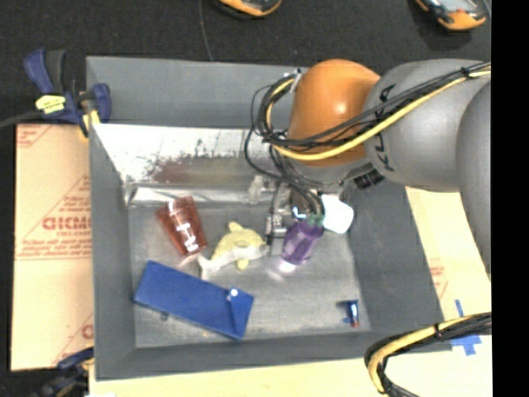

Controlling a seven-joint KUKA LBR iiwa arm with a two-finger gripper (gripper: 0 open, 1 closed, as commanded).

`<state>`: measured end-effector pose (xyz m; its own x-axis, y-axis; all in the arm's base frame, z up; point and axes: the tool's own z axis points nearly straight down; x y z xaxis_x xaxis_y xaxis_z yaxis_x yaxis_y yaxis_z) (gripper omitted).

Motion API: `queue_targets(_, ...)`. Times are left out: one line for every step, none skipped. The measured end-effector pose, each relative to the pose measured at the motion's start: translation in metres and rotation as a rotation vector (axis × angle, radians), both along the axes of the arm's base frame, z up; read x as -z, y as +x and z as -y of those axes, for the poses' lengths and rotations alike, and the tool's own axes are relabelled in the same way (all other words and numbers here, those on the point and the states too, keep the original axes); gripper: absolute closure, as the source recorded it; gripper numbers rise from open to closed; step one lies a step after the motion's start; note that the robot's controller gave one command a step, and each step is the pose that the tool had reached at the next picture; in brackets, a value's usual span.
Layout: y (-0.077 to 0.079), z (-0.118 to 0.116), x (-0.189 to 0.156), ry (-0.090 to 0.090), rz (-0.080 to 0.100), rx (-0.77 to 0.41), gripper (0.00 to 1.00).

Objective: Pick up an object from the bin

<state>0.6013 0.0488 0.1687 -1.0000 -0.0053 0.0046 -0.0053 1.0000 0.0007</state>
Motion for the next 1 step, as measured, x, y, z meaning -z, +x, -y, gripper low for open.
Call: queue_targets(0.0019,0.0001,-0.0045,0.001,0.008,0.001,0.0)
